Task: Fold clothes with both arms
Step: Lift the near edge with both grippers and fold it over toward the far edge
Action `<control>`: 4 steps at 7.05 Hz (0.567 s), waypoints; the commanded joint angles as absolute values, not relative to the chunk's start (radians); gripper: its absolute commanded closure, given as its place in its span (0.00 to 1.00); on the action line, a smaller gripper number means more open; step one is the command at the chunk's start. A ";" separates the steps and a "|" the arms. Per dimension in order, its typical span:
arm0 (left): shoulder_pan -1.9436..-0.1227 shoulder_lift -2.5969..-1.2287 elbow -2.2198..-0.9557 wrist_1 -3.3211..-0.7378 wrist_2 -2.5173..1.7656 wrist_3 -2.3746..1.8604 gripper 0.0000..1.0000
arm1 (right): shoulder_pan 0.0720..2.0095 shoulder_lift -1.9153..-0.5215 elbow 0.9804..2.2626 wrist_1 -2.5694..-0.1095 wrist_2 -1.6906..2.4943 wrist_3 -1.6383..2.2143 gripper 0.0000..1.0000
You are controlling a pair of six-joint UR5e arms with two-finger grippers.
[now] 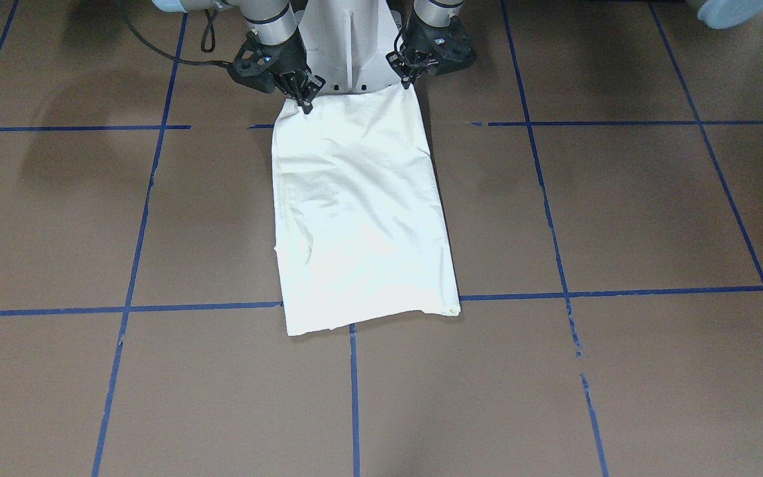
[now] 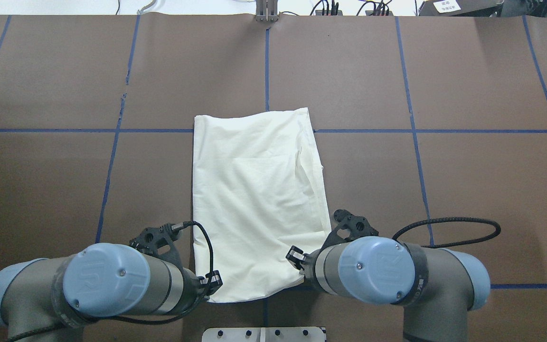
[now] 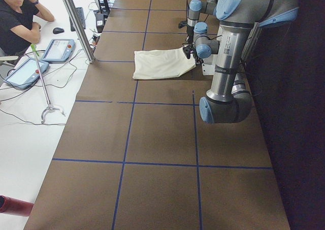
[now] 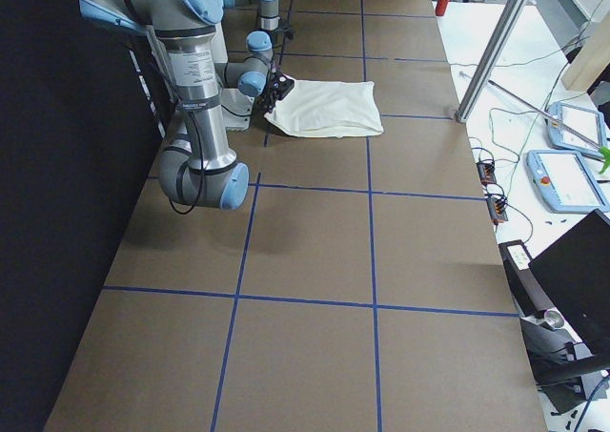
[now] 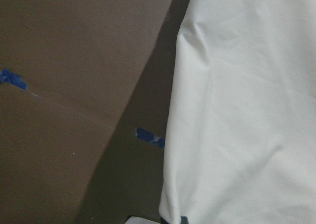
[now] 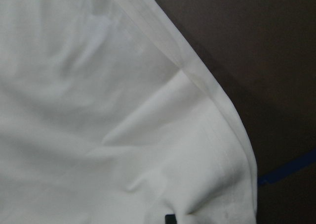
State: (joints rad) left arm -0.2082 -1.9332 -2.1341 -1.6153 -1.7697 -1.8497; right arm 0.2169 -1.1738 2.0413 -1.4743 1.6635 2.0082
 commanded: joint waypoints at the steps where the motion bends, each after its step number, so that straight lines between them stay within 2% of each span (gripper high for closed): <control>1: -0.355 -1.989 -2.126 -1.614 -1.778 -1.723 1.00 | 0.363 -1.166 2.017 -1.374 1.709 1.947 1.00; 2: -0.458 -2.009 -2.100 -1.615 -1.851 -1.663 1.00 | 0.452 -1.117 1.966 -1.362 1.773 1.913 1.00; 4: -0.605 -2.130 -1.909 -1.638 -1.907 -1.571 1.00 | 0.607 -0.952 1.741 -1.361 1.906 1.855 1.00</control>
